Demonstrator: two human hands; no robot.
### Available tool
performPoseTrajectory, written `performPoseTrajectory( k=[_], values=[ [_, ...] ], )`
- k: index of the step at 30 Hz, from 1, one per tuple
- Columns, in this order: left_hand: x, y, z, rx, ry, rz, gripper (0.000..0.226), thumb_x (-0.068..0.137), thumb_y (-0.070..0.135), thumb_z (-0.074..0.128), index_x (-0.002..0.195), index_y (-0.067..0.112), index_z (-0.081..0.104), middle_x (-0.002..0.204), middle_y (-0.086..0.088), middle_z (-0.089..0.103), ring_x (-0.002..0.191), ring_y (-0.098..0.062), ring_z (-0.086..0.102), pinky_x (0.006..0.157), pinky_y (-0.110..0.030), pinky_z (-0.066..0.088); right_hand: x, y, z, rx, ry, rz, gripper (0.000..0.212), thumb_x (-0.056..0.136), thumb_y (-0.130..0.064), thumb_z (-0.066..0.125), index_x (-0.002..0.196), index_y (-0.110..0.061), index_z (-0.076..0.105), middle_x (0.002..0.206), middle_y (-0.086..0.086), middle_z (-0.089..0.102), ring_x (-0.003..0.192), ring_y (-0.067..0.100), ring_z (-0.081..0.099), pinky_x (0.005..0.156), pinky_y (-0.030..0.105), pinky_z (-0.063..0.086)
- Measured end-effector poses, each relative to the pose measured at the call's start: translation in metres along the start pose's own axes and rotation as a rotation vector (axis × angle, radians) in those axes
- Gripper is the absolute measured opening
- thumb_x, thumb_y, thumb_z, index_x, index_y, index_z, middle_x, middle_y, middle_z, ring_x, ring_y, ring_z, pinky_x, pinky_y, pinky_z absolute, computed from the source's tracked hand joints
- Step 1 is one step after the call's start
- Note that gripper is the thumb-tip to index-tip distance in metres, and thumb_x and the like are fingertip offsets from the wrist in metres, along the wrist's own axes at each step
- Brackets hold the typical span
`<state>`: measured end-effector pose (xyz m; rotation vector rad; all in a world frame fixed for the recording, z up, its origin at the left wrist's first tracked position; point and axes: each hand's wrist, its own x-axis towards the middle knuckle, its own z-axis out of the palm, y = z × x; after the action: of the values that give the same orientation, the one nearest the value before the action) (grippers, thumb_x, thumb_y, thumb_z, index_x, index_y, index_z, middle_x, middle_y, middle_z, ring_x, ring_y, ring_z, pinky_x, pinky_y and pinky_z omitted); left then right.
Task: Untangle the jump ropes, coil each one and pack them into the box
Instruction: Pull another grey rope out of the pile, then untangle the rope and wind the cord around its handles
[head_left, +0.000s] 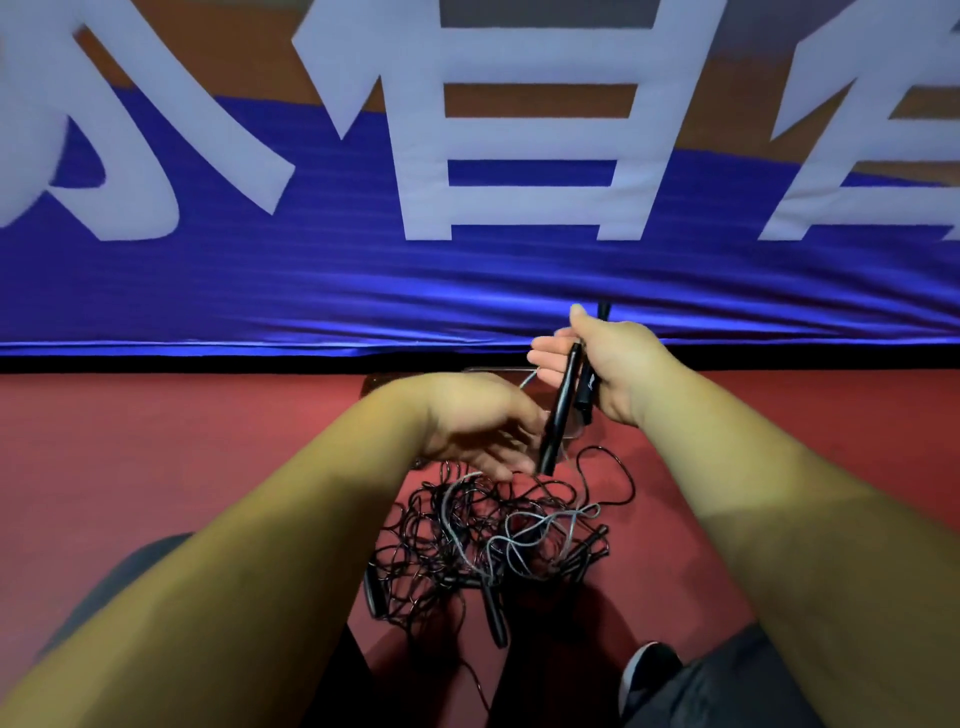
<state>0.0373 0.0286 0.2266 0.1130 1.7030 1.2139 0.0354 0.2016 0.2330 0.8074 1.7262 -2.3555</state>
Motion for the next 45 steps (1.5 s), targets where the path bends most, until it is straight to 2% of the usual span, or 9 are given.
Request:
performPoseTrajectory(
  k=[6,12,15,18,22,25,29,41,45],
  values=[
    [0.01,-0.004,0.002,-0.118,-0.046,0.082,0.013,0.103,0.006,0.062,0.115,0.003,0.062,0.102,-0.015,0.072,0.082,-0.018,0.074,0.083,-0.031,0.061,0.007,-0.004,0.005,0.106,0.063,-0.042,0.05,0.112,-0.043,0.051,0.126,0.005,0.055,0.098,0.02,0.08,0.086,0.032,0.081,0.074,0.045,0.066],
    [0.005,0.006,-0.007,-0.14,0.016,0.217,0.013,0.1,0.015,0.068,0.101,0.002,0.07,0.104,-0.019,0.074,0.079,-0.014,0.074,0.074,-0.02,0.063,0.002,-0.002,0.003,-0.237,-0.064,-0.051,0.038,0.11,-0.039,0.057,0.126,-0.006,0.065,0.101,0.005,0.083,0.099,0.035,0.078,0.098,0.055,0.06],
    [-0.009,0.011,-0.009,0.048,-0.029,0.16,0.033,0.102,0.033,0.065,0.112,0.001,0.069,0.114,-0.022,0.075,0.081,-0.019,0.075,0.069,-0.023,0.064,0.003,0.0,0.002,-0.284,-0.033,-0.108,0.025,0.109,-0.031,0.06,0.112,-0.008,0.071,0.084,0.002,0.08,0.078,0.026,0.071,0.085,0.048,0.061],
    [-0.016,0.022,-0.02,0.246,0.217,0.181,0.035,0.107,0.039,0.056,0.098,0.008,0.071,0.085,-0.009,0.076,0.056,-0.016,0.06,0.044,-0.02,0.044,0.005,0.0,0.002,-0.35,-0.029,-0.097,0.026,0.109,-0.034,0.06,0.104,-0.011,0.07,0.08,0.002,0.071,0.061,0.017,0.062,0.065,0.038,0.059],
    [-0.008,0.018,-0.044,0.489,0.681,0.364,0.015,0.093,0.02,0.069,0.107,0.021,0.064,0.09,0.004,0.067,0.066,-0.014,0.055,0.058,-0.028,0.045,-0.012,-0.001,0.003,-0.355,-0.288,0.167,0.023,0.107,-0.038,0.061,0.101,-0.015,0.063,0.067,-0.006,0.051,0.051,0.007,0.042,0.04,0.019,0.034],
    [-0.005,0.009,-0.049,0.636,0.519,0.492,0.059,0.089,0.012,0.076,0.141,0.03,0.055,0.132,0.007,0.061,0.095,-0.005,0.064,0.085,-0.021,0.052,-0.024,-0.001,0.007,-0.391,-0.468,0.234,0.021,0.102,-0.033,0.07,0.092,-0.02,0.057,0.067,-0.007,0.044,0.051,0.004,0.036,0.039,0.016,0.027],
    [0.001,0.008,-0.054,0.475,0.506,0.566,0.025,0.096,0.007,0.064,0.109,0.027,0.072,0.107,0.009,0.075,0.098,-0.008,0.069,0.098,-0.032,0.054,-0.029,0.002,0.012,-0.444,-0.523,0.203,0.028,0.098,-0.017,0.074,0.087,-0.021,0.048,0.065,-0.005,0.043,0.05,0.006,0.036,0.039,0.017,0.027],
    [-0.007,0.022,-0.045,0.278,0.818,0.456,0.014,0.104,0.019,0.043,0.102,0.015,0.056,0.095,-0.008,0.073,0.064,-0.014,0.076,0.048,-0.023,0.046,-0.022,0.005,0.022,-1.322,-0.008,-0.419,0.016,0.092,-0.041,0.056,0.094,-0.025,0.053,0.088,0.0,0.066,0.08,0.025,0.065,0.069,0.038,0.051],
    [-0.01,0.028,-0.042,0.209,0.852,0.456,0.021,0.109,0.029,0.042,0.105,0.011,0.054,0.095,-0.006,0.075,0.06,-0.017,0.076,0.062,-0.038,0.057,-0.024,0.003,0.027,-1.293,0.079,-0.492,0.022,0.093,-0.045,0.05,0.091,-0.024,0.055,0.087,0.0,0.065,0.081,0.027,0.063,0.073,0.041,0.055]
  ],
)
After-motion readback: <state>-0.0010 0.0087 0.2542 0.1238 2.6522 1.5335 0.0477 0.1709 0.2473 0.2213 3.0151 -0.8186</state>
